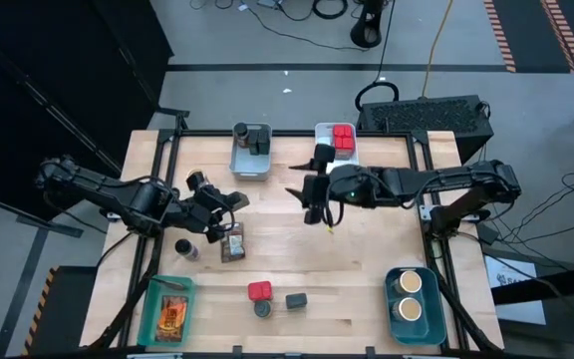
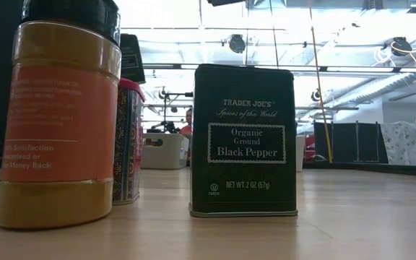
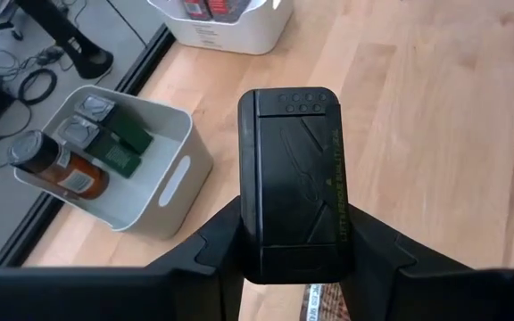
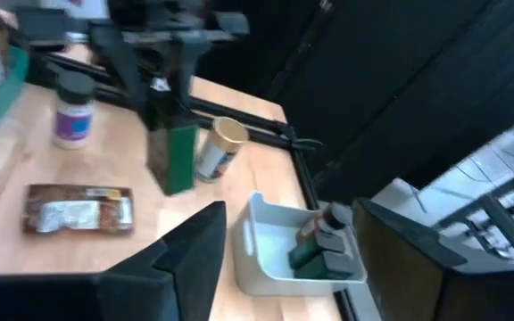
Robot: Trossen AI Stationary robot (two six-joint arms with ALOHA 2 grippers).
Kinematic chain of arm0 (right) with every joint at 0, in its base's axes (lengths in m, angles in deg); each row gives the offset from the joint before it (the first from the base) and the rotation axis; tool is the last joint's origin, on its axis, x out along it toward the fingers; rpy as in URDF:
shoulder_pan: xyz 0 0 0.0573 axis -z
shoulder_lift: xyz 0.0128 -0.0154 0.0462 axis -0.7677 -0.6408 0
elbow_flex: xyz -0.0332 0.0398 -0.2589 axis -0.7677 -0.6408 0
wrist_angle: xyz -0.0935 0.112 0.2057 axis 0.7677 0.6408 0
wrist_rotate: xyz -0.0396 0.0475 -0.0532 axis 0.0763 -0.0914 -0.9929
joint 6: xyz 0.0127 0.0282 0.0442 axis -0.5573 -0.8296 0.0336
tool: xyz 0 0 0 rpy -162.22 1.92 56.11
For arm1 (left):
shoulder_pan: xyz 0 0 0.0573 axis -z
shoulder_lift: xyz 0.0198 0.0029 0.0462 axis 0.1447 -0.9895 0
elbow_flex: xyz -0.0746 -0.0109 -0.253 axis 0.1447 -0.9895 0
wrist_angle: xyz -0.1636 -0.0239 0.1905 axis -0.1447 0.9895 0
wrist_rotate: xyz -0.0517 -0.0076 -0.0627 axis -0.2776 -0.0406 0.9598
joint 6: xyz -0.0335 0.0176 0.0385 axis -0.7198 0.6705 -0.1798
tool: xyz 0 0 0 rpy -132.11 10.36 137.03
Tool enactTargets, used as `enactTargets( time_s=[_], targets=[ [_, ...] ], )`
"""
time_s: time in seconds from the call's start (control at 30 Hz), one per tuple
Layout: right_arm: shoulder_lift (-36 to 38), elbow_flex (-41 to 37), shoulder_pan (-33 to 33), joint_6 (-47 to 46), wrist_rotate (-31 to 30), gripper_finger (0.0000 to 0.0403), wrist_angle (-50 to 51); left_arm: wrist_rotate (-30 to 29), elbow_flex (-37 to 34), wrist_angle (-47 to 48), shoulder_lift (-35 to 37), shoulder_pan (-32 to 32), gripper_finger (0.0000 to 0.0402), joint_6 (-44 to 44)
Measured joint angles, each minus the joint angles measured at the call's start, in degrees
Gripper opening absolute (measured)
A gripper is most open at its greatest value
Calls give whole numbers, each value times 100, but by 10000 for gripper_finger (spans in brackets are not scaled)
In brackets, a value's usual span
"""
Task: Sort spices by type
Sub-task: Put the black spice can into the gray bin
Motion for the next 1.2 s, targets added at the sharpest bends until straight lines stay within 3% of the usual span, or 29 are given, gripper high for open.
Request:
enactTargets(
  time_s=[0.27,0.6,0.83,1.2],
  targets=[
    [-70,0,12,-467,288,199,264,-75,0,-198,-2,-11,137,740],
    [9,-820,84,-1108,280,198,268,-26,0,-535,-2,-453,137,1058],
    [141,-1178,88,-1026,299,198,106,42,0,-677,-4,-1192,137,894],
    [893,-1536,121,-1097,287,198,140,1013,0,-1217,-33,-2873,137,628]
  ],
)
